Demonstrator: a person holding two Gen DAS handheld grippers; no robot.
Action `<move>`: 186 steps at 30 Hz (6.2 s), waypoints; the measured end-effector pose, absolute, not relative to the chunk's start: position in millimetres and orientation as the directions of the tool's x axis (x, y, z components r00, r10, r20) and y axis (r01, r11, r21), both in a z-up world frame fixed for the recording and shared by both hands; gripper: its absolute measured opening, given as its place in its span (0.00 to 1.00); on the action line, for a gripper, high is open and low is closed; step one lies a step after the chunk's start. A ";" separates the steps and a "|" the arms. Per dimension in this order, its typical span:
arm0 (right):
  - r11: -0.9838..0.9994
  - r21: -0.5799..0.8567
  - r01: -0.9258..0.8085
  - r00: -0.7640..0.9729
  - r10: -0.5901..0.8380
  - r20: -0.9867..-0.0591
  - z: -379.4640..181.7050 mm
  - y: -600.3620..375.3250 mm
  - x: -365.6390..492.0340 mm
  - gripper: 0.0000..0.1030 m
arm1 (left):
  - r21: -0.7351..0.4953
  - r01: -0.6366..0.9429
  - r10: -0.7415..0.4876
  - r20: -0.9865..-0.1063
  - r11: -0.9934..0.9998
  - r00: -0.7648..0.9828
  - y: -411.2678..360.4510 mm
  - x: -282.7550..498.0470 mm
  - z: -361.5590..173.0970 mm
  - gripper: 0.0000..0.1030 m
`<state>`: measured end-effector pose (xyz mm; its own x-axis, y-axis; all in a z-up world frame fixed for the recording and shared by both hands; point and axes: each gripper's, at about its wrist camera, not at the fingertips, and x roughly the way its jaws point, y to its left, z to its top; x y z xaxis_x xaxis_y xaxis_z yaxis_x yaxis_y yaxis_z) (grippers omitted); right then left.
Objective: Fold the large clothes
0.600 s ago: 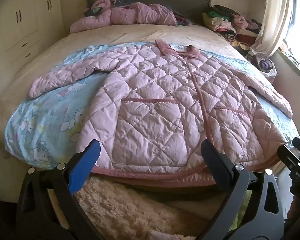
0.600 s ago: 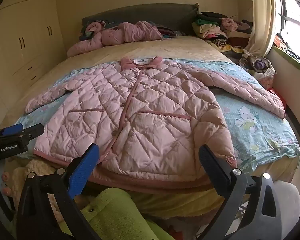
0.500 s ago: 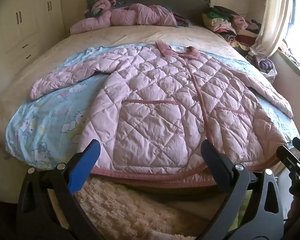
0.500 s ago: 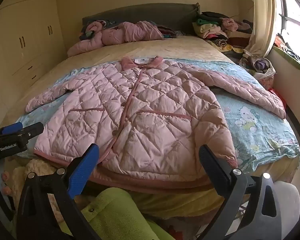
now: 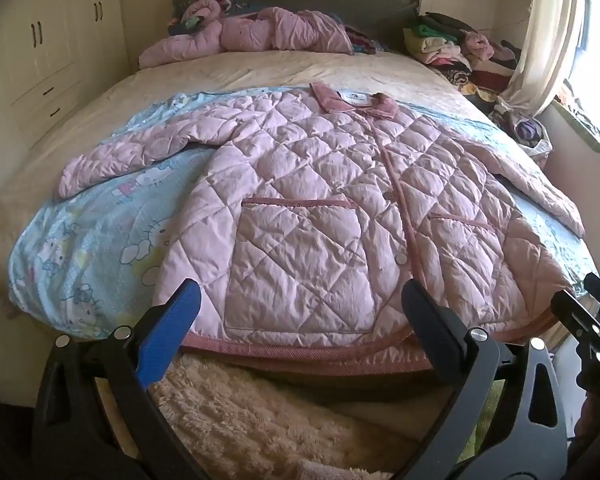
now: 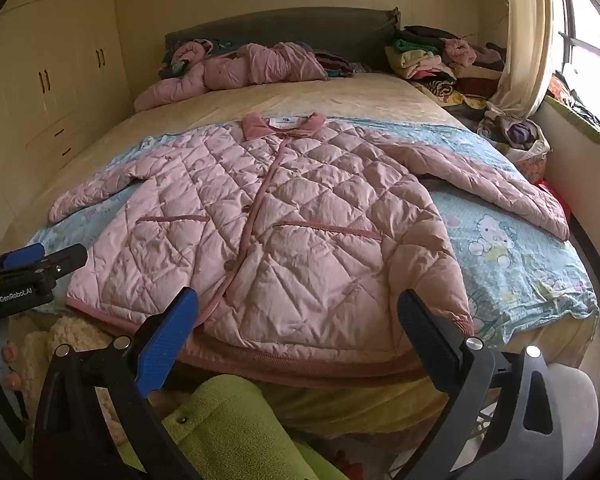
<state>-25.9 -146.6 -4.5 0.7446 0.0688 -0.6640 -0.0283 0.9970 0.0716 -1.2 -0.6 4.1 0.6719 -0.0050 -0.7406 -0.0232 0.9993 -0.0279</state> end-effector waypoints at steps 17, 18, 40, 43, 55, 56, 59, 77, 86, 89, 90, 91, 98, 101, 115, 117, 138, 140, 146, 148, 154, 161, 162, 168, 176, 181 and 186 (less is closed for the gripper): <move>0.997 0.066 -0.029 0.747 0.066 -0.662 -2.1 -142.7 -27.2 0.96 | -0.025 -0.022 -0.004 -0.739 0.999 0.673 -2.4 -2.8 5.0 0.91; 0.997 0.066 -0.030 0.747 0.066 -0.662 -2.1 -142.5 -27.2 0.96 | -0.025 -0.022 -0.003 -0.740 0.999 0.672 -2.6 -2.8 5.1 0.91; 0.997 0.067 -0.034 0.746 0.070 -0.662 -2.0 -139.1 -27.3 0.96 | -0.031 -0.020 -0.009 -0.739 0.999 0.674 -2.8 -2.1 1.7 0.91; 0.997 0.065 -0.033 0.747 0.068 -0.662 -2.3 -139.4 -27.1 0.96 | -0.030 -0.020 -0.008 -0.738 0.999 0.674 -2.8 -2.1 1.6 0.91; 0.997 0.065 -0.034 0.746 0.069 -0.662 1.5 -139.6 -25.4 0.96 | -0.032 -0.018 -0.012 -0.739 0.999 0.673 -2.9 -2.3 1.7 0.91; 0.997 0.064 -0.032 0.747 0.066 -0.661 2.4 -139.5 -25.4 0.96 | -0.031 -0.016 -0.012 -0.738 0.999 0.674 -3.1 -2.1 1.7 0.91; 0.997 0.068 -0.035 0.748 0.071 -0.660 -0.7 -140.4 -20.3 0.96 | -0.029 -0.018 -0.010 -0.738 0.999 0.675 -3.9 -3.0 -0.6 0.91; 0.990 0.117 -0.078 0.751 0.136 -0.646 29.9 -140.8 29.0 0.96 | -0.032 -0.031 -0.002 -0.743 0.999 0.669 3.2 40.9 18.6 0.91; 0.980 0.166 -0.108 0.774 0.188 -0.605 59.0 -135.4 64.4 0.96 | -0.055 -0.049 -0.006 -0.724 0.997 0.690 16.6 71.0 40.4 0.91; 0.977 0.175 -0.120 0.785 0.202 -0.585 71.9 -131.7 77.4 0.96 | -0.049 -0.053 0.002 -0.717 0.997 0.697 17.1 80.8 48.3 0.91; 0.976 0.178 -0.123 0.789 0.205 -0.580 76.0 -130.8 82.0 0.96 | -0.047 -0.056 0.006 -0.715 0.997 0.699 17.5 84.2 50.4 0.91; 0.976 0.178 -0.128 0.792 0.209 -0.574 78.9 -129.9 85.9 0.96 | -0.044 -0.058 0.010 -0.714 0.997 0.700 18.0 88.0 52.9 0.91; 0.968 0.203 -0.149 0.814 0.237 -0.531 105.8 -128.7 114.0 0.96 | -0.032 -0.074 0.030 -0.705 0.997 0.708 23.9 117.5 72.2 0.91; 0.961 0.234 -0.147 0.821 0.251 -0.514 118.3 -132.5 130.1 0.96 | -0.029 -0.083 0.039 -0.704 0.996 0.709 24.3 132.2 81.2 0.91; 0.953 0.299 -0.047 0.874 0.184 -0.450 158.4 -175.2 206.8 0.96 | -0.035 -0.119 0.064 -0.680 0.992 0.730 20.7 210.7 126.8 0.91; 0.952 0.307 -0.017 0.876 0.162 -0.454 156.8 -186.9 218.8 0.96 | -0.054 -0.125 0.056 -0.674 0.991 0.736 18.4 220.9 128.9 0.91; 0.833 0.383 0.399 0.772 -0.080 -0.630 47.8 -369.6 267.1 0.96 | 0.004 -0.009 0.009 -0.749 1.000 0.662 -78.1 291.0 49.6 0.91; 0.807 0.385 0.447 0.757 -0.112 -0.644 36.9 -389.9 264.3 0.96 | 0.022 0.007 0.012 -0.755 1.000 0.655 -87.1 292.9 40.8 0.91; 0.732 0.401 0.550 0.718 -0.171 -0.674 9.9 -436.4 255.1 0.96 | 0.028 0.049 -0.009 -0.780 0.998 0.626 -108.6 293.2 12.7 0.91; 0.702 0.406 0.585 0.704 -0.191 -0.685 1.3 -450.7 250.7 0.96 | 0.030 0.062 -0.015 -0.785 0.998 0.619 -115.2 292.5 4.5 0.91; 0.606 0.405 0.685 0.649 -0.254 -0.717 -25.5 -493.7 233.7 0.96 | 0.030 0.095 -0.031 -0.815 0.995 0.579 -135.0 290.6 -23.1 0.91; 0.474 0.364 0.802 0.540 -0.315 -0.780 -64.0 -541.8 216.8 0.96 | 0.054 0.126 -0.026 -0.830 0.991 0.557 -149.5 281.5 -42.4 0.91; 0.456 0.364 0.812 0.530 -0.315 -0.787 -69.0 -547.4 214.2 0.96 | 0.056 0.126 -0.024 -0.831 0.990 0.556 -150.0 280.4 -43.3 0.91; 0.283 0.383 0.879 0.457 -0.276 -0.846 -109.9 -586.2 202.5 0.96 | 0.063 0.103 -0.005 -0.833 0.993 0.554 -147.3 276.8 -43.5 0.91; 0.211 0.430 0.878 0.472 -0.225 -0.853 -143.2 -620.8 205.7 0.96 | 0.047 0.045 0.013 -0.822 0.998 0.569 -125.7 278.8 -26.1 0.91; 0.219 0.462 0.859 0.509 -0.269 -0.818 -150.6 -639.4 205.9 0.95 | 0.044 -0.025 0.050 -0.797 0.999 0.602 -97.7 278.4 -3.6 0.91; 0.210 0.463 0.861 0.506 -0.270 -0.819 -143.6 -646.8 205.0 0.68 | 0.030 -0.057 0.059 -0.779 0.998 0.624 -76.3 277.1 10.2 0.91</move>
<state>205.0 -646.8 -143.6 0.5058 -0.2703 -0.8192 0.8614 0.2096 0.4626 277.1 -76.3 10.2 0.6238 0.0589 -0.7794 -0.0571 0.9979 0.0297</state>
